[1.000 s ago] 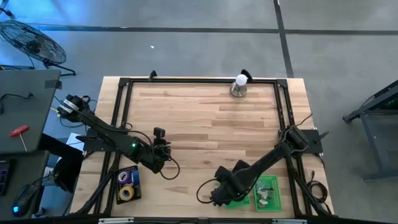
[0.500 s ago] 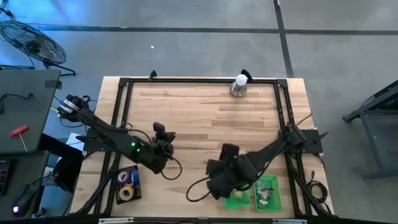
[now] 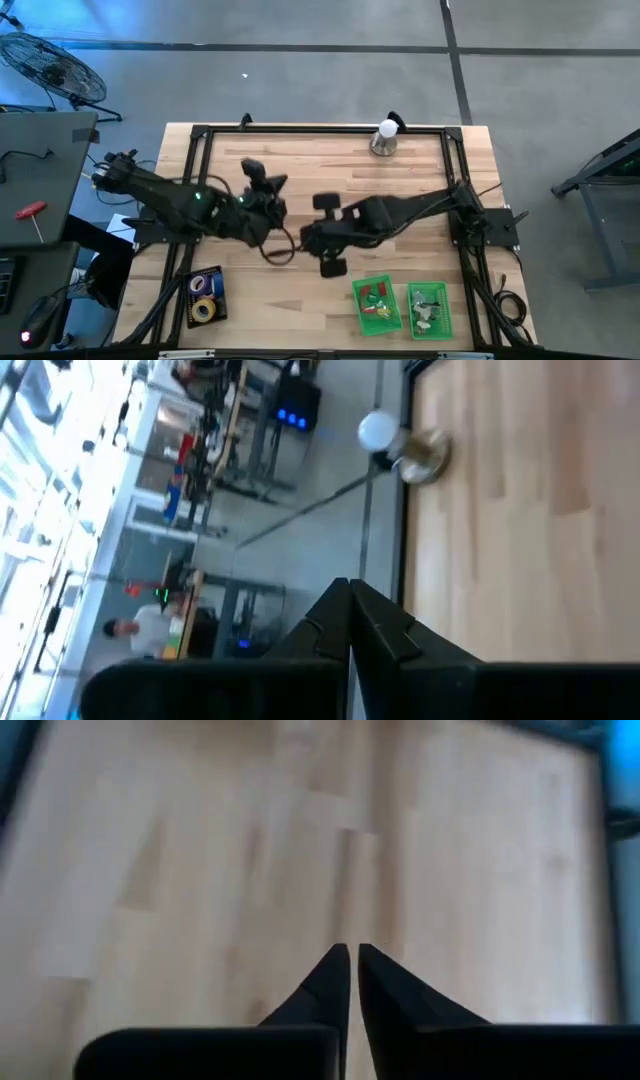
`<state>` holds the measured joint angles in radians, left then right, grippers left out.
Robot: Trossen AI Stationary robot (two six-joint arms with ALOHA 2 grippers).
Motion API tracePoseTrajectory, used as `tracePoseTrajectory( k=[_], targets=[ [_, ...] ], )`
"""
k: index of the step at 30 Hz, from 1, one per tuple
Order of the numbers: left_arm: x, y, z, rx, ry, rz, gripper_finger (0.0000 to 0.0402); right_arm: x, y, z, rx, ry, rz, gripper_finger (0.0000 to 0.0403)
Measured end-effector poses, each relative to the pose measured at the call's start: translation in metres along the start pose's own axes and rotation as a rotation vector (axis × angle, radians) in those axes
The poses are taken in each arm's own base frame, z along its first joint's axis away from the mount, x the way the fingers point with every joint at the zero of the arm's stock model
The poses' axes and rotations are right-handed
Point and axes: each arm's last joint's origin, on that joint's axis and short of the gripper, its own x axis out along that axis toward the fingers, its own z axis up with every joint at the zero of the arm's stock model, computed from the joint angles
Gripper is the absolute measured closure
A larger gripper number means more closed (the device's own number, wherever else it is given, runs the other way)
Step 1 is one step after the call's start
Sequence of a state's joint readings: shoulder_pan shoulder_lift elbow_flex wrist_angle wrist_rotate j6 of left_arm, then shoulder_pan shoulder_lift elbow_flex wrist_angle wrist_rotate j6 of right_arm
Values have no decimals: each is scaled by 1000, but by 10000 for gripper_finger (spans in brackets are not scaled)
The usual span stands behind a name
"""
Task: Pick and place Stapler, Stapler remover, tape
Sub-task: Return to Home Position
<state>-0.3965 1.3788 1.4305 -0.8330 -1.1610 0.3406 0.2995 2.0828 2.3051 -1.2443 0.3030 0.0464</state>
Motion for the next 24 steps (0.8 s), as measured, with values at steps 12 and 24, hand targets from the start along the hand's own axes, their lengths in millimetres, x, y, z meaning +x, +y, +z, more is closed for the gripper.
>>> tracePoseTrajectory(
  k=[12,24],
  targets=[
    [-34,120,-41,-238,103,-38,401,-166,-64,-65,108,-114,-223,402],
    [-91,169,-145,-645,-246,-278,401,-249,-90,-218,261,-449,-190,402]
  ],
)
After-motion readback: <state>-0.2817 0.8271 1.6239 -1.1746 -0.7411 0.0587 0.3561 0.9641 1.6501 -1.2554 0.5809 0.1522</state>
